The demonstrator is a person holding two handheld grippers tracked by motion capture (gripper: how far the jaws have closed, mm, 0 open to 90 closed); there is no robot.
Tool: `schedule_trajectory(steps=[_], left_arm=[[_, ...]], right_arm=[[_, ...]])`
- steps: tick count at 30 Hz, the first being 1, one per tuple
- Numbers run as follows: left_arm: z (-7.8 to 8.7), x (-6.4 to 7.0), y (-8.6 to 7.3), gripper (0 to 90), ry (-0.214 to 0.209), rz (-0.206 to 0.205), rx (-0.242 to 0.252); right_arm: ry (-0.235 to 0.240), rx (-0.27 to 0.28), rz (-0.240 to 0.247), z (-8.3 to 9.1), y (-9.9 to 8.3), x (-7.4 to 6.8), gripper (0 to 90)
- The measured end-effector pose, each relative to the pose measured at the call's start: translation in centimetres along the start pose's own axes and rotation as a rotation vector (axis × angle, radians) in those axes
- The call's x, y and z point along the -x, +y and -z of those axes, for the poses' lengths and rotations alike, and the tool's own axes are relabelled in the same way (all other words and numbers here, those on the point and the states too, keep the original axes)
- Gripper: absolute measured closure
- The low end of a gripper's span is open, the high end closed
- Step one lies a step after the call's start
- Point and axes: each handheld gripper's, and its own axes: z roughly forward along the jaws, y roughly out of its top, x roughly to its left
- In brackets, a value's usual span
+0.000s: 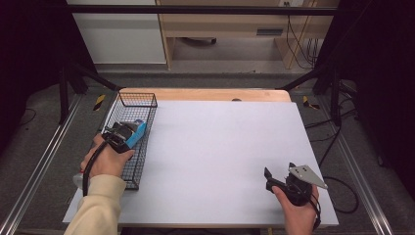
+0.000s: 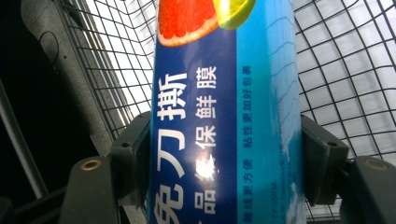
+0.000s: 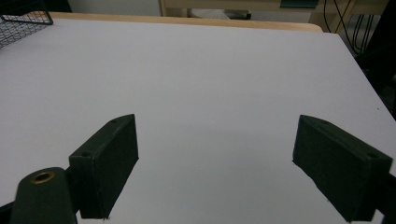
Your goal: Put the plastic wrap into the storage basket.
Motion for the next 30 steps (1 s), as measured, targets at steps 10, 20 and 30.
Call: schedule_trajectory(steps=[10,20,30], left_arm=[[1.1,-0.3,-0.9,18.5,0.014,0.051,0.083],[6.1,0.0,-3.1,10.6,-0.053,0.124,0.401],[10.0,4.1,-3.0,6.4,-0.187,0.012,0.653]], right_arm=[[0.003,-0.004,0.002,-0.1,0.0,0.0,14.0],[-0.002,-0.005,0.002,0.0,0.0,-0.1,13.8],[-0.008,-0.003,0.019,0.1,0.1,-0.1,11.5]])
